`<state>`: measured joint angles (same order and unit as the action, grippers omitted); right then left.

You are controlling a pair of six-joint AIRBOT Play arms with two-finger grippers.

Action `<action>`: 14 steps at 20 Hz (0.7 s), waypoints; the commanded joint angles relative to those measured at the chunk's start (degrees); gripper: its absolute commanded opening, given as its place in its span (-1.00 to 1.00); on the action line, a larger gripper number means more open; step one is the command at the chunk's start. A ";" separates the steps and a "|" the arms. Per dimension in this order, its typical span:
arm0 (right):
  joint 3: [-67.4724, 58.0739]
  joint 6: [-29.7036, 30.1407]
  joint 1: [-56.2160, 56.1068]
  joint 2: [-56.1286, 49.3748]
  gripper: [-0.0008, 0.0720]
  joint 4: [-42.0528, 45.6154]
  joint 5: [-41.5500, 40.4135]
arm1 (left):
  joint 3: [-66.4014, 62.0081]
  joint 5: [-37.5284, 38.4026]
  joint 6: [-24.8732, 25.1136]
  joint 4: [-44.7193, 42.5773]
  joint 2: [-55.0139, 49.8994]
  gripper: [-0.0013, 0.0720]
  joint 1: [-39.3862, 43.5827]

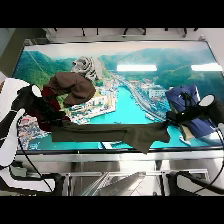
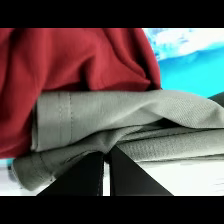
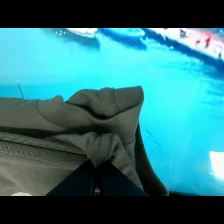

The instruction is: Fold the shirts.

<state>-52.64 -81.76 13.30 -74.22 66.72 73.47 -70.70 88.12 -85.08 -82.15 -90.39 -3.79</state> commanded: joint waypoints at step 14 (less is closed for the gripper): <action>-4.39 6.05 4.44 2.27 0.96 0.02 9.29 | -1.22 -1.53 -4.42 0.07 18.14 0.53 -7.34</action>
<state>-56.80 -77.06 15.75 -73.36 66.81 80.40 -71.85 86.52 -87.96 -83.79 -77.62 -9.19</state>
